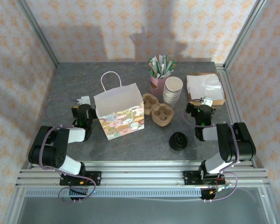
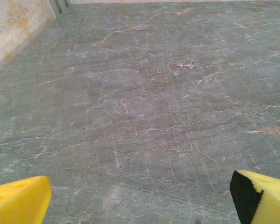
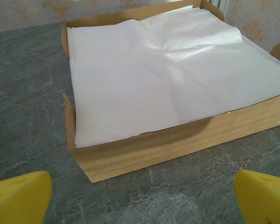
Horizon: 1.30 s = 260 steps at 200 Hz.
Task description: Pack the takeout coffee
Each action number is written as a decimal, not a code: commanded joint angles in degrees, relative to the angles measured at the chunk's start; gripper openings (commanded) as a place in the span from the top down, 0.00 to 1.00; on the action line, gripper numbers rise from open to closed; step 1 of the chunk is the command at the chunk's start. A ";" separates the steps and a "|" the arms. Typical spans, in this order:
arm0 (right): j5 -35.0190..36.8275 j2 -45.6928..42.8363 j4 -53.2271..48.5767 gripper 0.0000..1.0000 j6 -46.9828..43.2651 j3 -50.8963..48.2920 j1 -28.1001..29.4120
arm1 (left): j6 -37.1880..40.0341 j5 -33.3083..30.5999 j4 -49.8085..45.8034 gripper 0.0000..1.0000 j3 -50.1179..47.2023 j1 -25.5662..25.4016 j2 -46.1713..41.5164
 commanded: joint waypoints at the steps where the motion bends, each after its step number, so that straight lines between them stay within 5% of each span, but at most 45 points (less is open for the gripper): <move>1: -0.39 0.63 2.07 0.01 -0.58 1.24 -0.22 | -0.23 -2.02 2.10 0.00 1.19 -0.47 0.32; 25: 0.07 -2.21 2.46 0.01 -0.56 -0.05 -0.13 | -0.25 -2.47 2.06 0.00 1.32 -0.47 -0.01; 46: 3.15 -13.95 -3.98 0.01 1.18 -2.25 0.13 | -3.20 -7.64 -11.52 0.00 5.96 -0.47 -6.00; 84: 12.91 -34.82 -44.35 0.01 20.76 7.03 -0.23 | -18.09 -15.45 -38.08 0.00 11.00 -0.42 -23.84; 98: 10.23 -38.21 -60.27 0.01 23.53 13.76 -0.48 | -28.63 -16.98 -55.03 0.00 16.57 -0.38 -29.76; 121: 5.31 -39.46 -74.69 0.01 26.73 23.12 -0.48 | -33.84 -13.46 -72.29 0.00 22.94 -0.36 -36.99; 148: -3.83 -38.41 -85.30 0.02 33.41 34.32 -0.48 | -30.39 3.11 -74.81 0.00 26.02 -0.37 -44.80; 190: -26.97 -33.83 -85.72 0.33 39.85 44.36 0.10 | -25.46 30.07 -72.35 0.00 27.26 -0.42 -51.70; 225: -25.93 -25.73 -87.19 0.40 39.36 49.66 6.10 | -19.83 46.27 -74.05 0.00 28.18 -0.60 -54.31; 260: -21.49 -15.94 -89.28 0.58 36.28 54.60 8.75 | -21.99 48.04 -73.20 0.04 23.78 -0.55 -58.00</move>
